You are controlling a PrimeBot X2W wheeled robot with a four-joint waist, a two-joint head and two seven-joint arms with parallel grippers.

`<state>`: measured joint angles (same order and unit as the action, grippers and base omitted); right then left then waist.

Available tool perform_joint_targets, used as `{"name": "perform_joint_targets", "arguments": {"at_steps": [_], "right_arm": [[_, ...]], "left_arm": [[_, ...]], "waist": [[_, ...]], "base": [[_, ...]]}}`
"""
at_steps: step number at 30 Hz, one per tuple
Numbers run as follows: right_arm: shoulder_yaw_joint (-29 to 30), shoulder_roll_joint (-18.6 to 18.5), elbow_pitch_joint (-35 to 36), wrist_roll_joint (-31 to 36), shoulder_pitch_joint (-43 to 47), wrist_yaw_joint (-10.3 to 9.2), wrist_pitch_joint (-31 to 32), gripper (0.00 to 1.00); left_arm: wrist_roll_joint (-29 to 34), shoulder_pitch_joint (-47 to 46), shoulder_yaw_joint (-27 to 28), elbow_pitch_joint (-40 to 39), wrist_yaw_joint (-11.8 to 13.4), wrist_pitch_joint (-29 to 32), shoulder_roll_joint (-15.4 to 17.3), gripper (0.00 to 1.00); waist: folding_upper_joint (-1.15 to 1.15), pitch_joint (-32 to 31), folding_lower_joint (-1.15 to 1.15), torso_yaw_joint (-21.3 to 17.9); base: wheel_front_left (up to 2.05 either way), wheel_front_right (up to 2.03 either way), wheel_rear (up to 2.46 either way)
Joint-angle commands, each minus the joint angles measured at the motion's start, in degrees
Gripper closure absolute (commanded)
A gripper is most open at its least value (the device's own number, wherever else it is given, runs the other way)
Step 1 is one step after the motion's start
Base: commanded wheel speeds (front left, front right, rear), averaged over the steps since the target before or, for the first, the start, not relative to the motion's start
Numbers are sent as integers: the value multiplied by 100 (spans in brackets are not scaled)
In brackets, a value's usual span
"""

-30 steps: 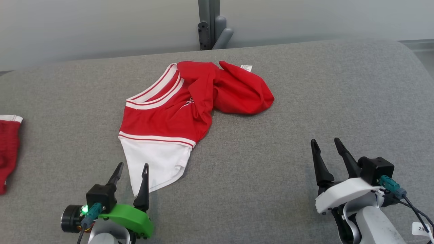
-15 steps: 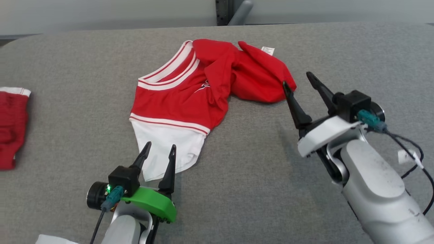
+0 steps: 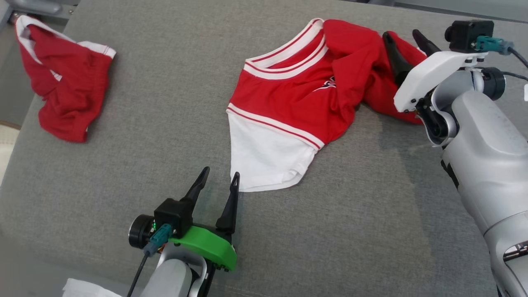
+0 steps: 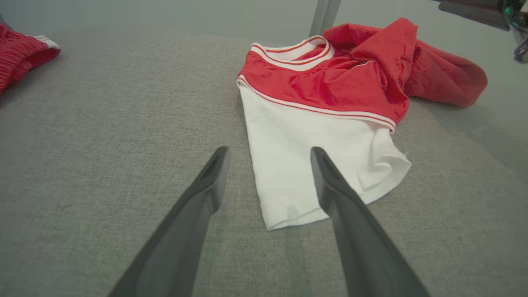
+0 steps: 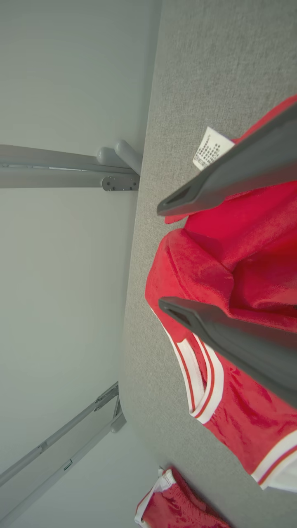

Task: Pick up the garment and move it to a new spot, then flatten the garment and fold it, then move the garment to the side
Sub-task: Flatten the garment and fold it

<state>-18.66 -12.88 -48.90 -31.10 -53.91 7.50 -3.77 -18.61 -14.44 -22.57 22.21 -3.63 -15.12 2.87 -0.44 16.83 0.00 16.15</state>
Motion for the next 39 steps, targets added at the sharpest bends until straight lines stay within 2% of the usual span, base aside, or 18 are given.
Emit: {"name": "perform_joint_targets", "arguments": {"at_steps": [1, 9, 10, 11, 13, 16, 21, 24, 27, 31, 39], "right_arm": [[28, -32, -111, -47, -70, -2, 38, 0], [103, -108, -1081, 21, -594, -2, 221, 0], [75, -122, -1182, 80, -640, -2, 215, 5], [91, -109, -1276, 94, -678, -2, 203, 27], [59, -69, -1407, 154, -759, -2, 171, 100], [41, -50, -1441, 175, -842, -2, -62, 100], [28, -88, -1225, 107, -963, -2, -802, 100], [18, -182, -871, 111, -995, -2, -1079, 100], [123, -265, -167, 58, -719, -2, -1148, 100], [509, -300, 1162, 159, 261, -2, -1140, 100], [1356, 306, 3266, 748, 3178, -2, -1143, 100]], "left_arm": [[-40, -99, -36, -49, 39, -4, 4, 0], [-151, -83, -314, -73, 118, -3, 4, 0], [-161, -88, -333, -81, 127, -4, 4, 0], [-163, -90, -348, -83, 139, -4, 4, 0], [-181, -98, -359, -75, 161, -4, 5, 0], [-188, -108, -317, -48, 168, -4, 5, 0], [-127, -75, -227, -41, 167, -4, 6, 0], [-79, -15, -160, 17, 123, -4, 6, 0], [-33, 53, -65, 68, 111, -4, 7, 0], [80, 160, 110, 152, 70, -4, 9, 0], [309, 363, 578, 331, -46, -4, 11, 0]], "waist": [[44, 383, 0, 514], [44, 540, 0, 736], [44, 552, 0, 742], [44, 559, 0, 745], [44, 569, 0, 740], [44, 559, 0, 696], [44, 405, 0, 494], [44, 229, 0, 294], [44, 27, 0, 36], [44, -249, 0, -423], [44, -631, 0, -1399]], "base": [[0, 0, 0], [0, 0, 0], [0, 0, 0], [0, 0, 0], [0, 0, 0], [0, 0, 0], [0, 0, 0], [0, 0, 0], [0, 0, 0], [0, 0, 0], [0, 0, 0]]}}
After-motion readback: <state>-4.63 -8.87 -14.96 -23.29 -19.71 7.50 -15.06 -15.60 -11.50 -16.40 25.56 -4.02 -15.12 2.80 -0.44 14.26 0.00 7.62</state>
